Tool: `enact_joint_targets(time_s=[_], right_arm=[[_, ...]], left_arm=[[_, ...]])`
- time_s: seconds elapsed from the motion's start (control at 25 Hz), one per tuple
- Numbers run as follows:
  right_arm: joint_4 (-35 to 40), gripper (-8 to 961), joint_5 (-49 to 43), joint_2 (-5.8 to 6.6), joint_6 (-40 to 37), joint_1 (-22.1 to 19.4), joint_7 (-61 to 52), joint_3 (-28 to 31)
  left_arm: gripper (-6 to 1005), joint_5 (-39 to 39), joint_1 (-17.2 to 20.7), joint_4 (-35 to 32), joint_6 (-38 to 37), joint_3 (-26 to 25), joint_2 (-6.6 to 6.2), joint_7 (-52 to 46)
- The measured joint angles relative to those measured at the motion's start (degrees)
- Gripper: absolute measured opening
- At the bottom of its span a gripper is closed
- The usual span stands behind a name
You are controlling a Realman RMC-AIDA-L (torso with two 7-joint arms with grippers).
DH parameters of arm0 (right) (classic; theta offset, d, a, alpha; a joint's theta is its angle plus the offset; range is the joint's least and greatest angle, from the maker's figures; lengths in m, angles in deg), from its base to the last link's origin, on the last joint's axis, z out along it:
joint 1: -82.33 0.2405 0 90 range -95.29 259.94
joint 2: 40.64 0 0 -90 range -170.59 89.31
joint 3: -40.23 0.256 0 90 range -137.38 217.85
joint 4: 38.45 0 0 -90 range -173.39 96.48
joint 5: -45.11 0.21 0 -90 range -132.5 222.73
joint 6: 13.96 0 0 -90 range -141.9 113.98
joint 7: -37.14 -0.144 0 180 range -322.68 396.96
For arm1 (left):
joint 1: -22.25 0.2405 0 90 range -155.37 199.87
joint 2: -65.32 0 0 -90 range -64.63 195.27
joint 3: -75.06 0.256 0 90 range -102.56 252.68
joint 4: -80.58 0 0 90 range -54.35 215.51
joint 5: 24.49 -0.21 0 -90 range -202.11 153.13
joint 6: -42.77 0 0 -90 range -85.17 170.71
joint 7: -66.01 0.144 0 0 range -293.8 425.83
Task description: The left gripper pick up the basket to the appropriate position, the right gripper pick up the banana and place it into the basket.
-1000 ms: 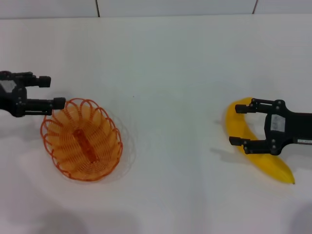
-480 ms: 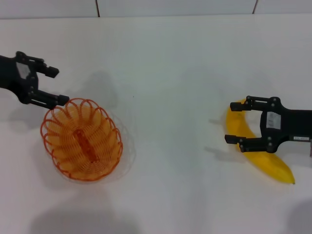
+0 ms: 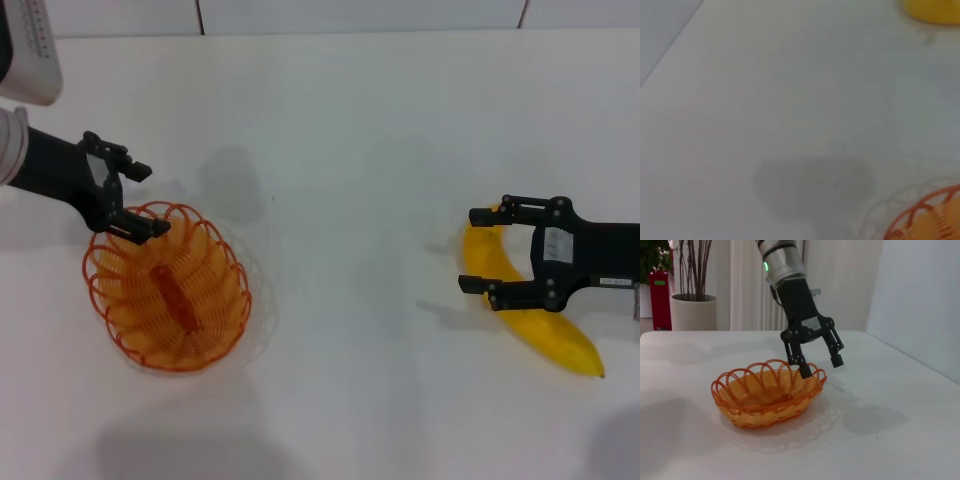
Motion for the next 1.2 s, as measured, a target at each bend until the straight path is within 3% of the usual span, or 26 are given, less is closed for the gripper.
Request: enact_joint_targets(time_s=[0.28,0.68,1.2], right_arm=[[0.0,782,0.0,0.00,0.0,0.1,0.0,0.0],[-0.1,779,0.0,0.00,0.4,0.1,0.0,0.0],[-0.1,775,0.0,0.00,0.1,0.1,0.0,0.0]], left_arm=[[773,0.3,-0.6,2.3,3.1,4.0,0.24,-0.8],[766,-0.1,-1.2,2.8,3.6,4.4,0.31,-2.9],[334,-0.8,-1.5,2.9,4.3,6.6,0.30,-5.6]])
